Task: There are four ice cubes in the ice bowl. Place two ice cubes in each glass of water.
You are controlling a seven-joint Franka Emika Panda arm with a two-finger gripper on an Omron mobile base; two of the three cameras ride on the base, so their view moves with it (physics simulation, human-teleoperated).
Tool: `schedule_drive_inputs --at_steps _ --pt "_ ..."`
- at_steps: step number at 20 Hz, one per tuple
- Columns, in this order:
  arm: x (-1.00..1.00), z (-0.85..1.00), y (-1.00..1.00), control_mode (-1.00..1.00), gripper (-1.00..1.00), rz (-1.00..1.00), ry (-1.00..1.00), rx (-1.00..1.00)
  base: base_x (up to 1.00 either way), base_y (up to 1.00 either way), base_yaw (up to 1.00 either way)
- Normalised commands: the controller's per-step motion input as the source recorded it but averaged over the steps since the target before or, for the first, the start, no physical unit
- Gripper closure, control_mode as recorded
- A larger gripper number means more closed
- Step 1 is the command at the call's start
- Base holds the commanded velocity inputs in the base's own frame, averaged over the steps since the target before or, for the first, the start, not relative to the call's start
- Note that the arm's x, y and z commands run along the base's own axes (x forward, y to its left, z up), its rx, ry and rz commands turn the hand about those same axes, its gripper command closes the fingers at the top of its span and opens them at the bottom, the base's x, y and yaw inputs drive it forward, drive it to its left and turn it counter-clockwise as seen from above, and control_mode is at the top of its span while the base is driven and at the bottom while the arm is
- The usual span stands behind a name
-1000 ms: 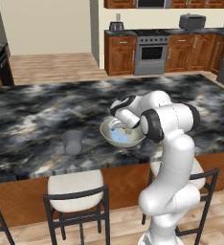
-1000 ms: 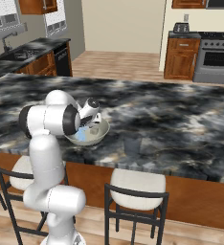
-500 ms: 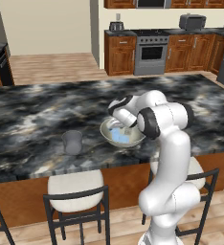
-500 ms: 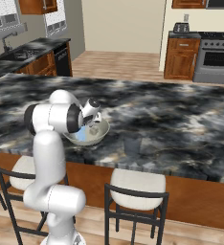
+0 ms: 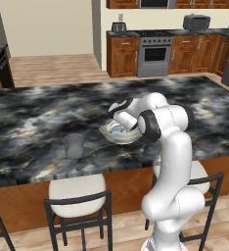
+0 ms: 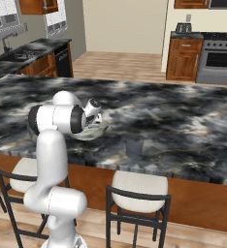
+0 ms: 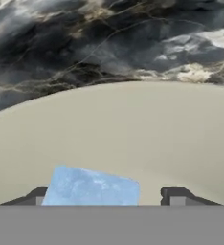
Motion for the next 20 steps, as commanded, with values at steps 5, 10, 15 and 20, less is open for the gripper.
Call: schedule_drive_inputs --at_steps 5,10,15,20 --pt "0.00 -0.05 0.04 -1.00 1.00 0.04 0.01 0.02 0.00 0.00 0.00" --pt "-0.14 0.02 0.00 -1.00 1.00 0.05 -0.05 0.09 0.00 0.00 0.00" --pt "-0.36 0.30 0.00 -1.00 1.00 0.05 -0.12 0.09 0.00 0.00 0.00" --pt "-0.44 0.63 0.00 -1.00 1.00 0.02 -0.09 0.02 0.00 0.00 0.00"
